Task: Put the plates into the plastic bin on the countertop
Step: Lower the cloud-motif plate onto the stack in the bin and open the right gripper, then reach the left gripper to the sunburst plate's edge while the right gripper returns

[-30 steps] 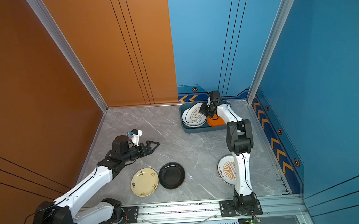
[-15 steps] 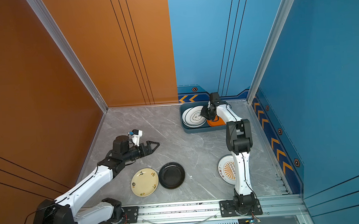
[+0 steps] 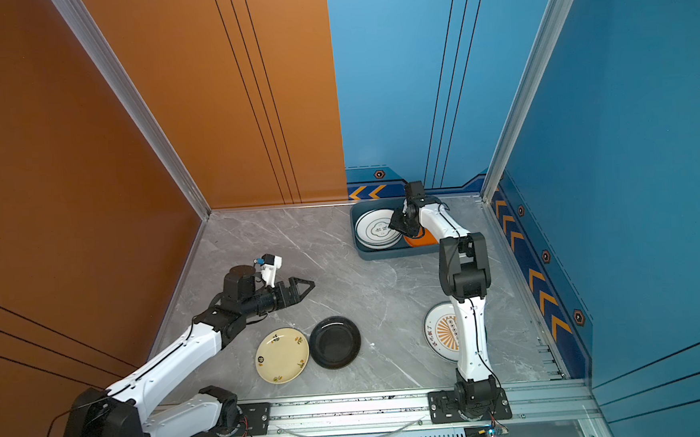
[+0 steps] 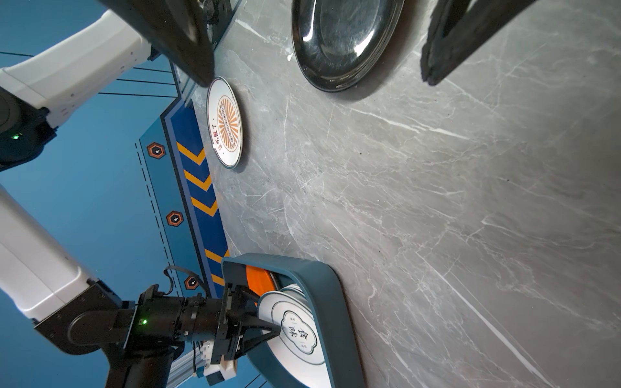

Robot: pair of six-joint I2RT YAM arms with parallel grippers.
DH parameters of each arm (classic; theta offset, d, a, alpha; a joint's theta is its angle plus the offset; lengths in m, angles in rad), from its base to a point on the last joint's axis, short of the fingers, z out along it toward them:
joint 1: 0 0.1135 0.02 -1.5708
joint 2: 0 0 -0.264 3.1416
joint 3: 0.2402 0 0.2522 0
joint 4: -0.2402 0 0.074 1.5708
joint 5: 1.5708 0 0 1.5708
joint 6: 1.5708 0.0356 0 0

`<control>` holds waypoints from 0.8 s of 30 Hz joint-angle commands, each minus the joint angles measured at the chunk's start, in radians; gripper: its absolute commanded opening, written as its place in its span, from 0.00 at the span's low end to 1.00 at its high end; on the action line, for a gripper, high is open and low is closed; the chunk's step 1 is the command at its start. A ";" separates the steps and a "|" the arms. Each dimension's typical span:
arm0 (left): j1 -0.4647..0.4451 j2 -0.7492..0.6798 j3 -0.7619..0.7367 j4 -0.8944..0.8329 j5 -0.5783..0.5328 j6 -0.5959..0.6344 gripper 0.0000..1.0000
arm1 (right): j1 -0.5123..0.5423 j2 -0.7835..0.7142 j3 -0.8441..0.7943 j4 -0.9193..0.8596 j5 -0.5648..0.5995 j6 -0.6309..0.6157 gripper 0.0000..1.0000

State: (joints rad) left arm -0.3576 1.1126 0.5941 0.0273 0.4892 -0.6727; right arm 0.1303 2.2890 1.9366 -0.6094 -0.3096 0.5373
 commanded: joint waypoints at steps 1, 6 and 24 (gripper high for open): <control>-0.019 -0.002 0.028 -0.044 -0.030 0.032 0.98 | 0.001 -0.045 0.034 -0.078 0.068 -0.043 0.49; -0.048 0.004 0.056 -0.071 -0.044 0.042 0.98 | 0.000 -0.073 0.047 -0.108 0.108 -0.065 0.49; -0.277 0.059 0.137 -0.080 -0.174 0.013 0.98 | -0.032 -0.373 -0.182 -0.049 0.108 -0.073 0.50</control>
State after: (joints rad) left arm -0.5739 1.1446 0.6880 -0.0540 0.3759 -0.6544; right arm 0.1139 2.0426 1.8347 -0.6830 -0.2226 0.4706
